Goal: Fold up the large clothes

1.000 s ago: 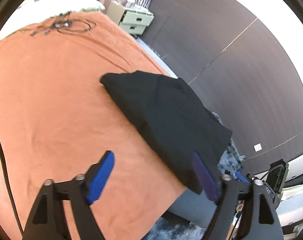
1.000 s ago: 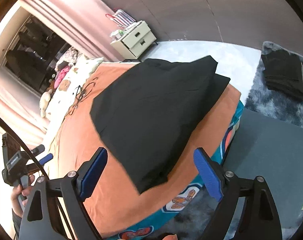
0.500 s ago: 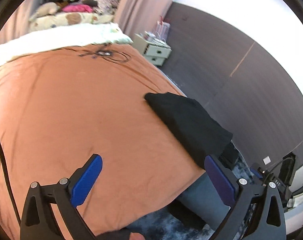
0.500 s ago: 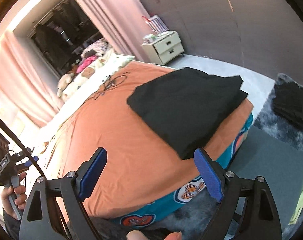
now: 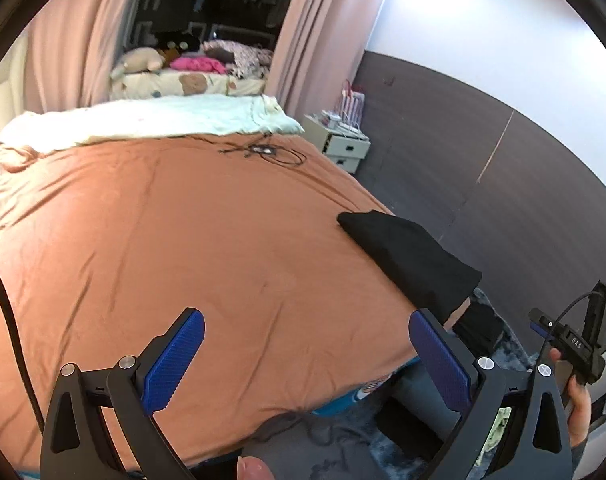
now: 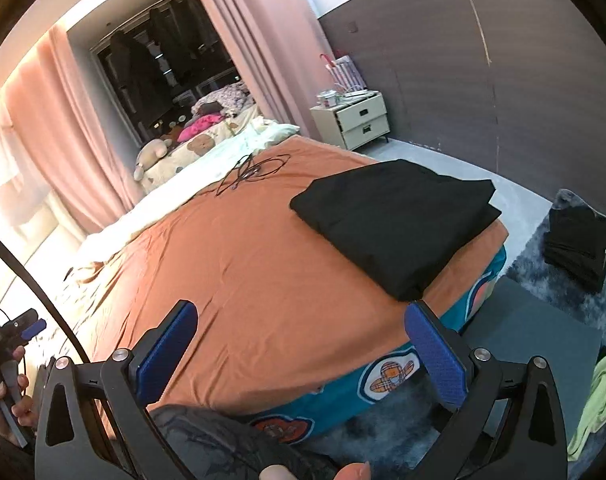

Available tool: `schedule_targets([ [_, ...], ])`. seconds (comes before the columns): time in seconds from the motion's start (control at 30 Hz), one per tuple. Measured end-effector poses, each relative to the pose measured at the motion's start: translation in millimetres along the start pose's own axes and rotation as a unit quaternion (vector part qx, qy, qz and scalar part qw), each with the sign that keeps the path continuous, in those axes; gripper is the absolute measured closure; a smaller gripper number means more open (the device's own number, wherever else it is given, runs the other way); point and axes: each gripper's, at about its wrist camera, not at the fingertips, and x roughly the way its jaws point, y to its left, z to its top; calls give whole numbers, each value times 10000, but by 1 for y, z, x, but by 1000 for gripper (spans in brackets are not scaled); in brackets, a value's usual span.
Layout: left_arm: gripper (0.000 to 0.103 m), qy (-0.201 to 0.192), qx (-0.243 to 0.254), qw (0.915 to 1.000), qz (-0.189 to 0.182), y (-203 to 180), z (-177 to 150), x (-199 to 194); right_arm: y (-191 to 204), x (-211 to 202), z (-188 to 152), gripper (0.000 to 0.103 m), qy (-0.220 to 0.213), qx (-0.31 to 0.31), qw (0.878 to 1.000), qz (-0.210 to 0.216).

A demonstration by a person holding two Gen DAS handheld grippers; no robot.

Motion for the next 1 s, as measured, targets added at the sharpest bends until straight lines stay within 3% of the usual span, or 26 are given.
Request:
schedule_targets([
  [0.47, 0, -515, -180, 9971, 527, 42, -75, -83, 52, -5, -54, 0, 16, -549, 9979, 330],
  [1.0, 0, -1038, -56, 9865, 1262, 53, -152, -112, 84, -1, -100, 0, -265, -1296, 9912, 100],
])
